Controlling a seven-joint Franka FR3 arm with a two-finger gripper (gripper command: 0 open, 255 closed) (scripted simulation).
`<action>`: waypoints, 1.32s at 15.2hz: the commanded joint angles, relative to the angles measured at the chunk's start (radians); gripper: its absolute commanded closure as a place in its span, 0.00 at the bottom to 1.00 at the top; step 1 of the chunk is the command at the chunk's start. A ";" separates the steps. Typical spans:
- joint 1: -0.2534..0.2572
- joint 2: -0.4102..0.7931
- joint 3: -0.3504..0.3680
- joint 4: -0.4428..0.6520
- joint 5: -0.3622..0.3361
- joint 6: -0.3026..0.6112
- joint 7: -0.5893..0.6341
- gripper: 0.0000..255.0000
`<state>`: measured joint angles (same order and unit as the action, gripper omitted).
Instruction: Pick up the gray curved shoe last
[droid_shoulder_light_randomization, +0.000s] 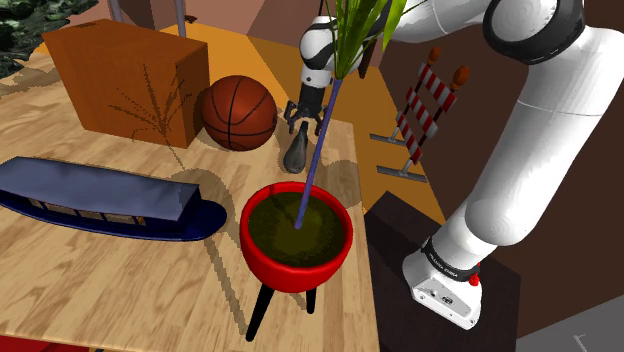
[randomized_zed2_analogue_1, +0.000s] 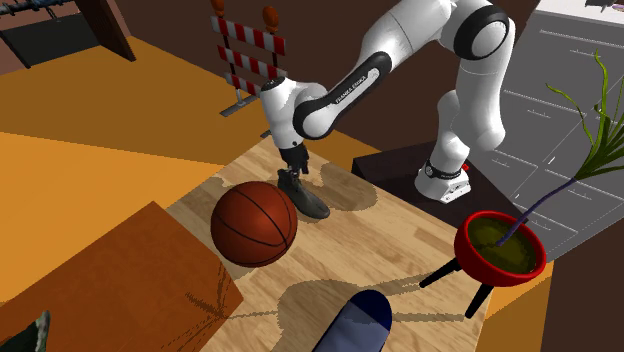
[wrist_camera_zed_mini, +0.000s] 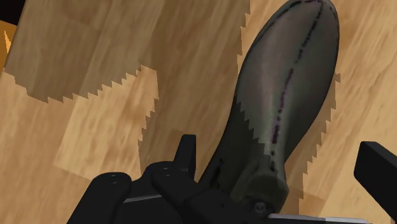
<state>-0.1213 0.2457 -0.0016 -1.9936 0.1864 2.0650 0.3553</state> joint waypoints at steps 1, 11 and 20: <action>0.000 0.004 0.000 -0.001 0.001 0.006 -0.001 0.00; 0.000 0.004 0.000 -0.001 0.001 0.006 -0.001 1.00; -0.001 -0.054 -0.002 0.048 -0.009 -0.100 0.017 1.00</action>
<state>-0.1231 0.2012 -0.0042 -1.9498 0.1783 1.9776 0.3692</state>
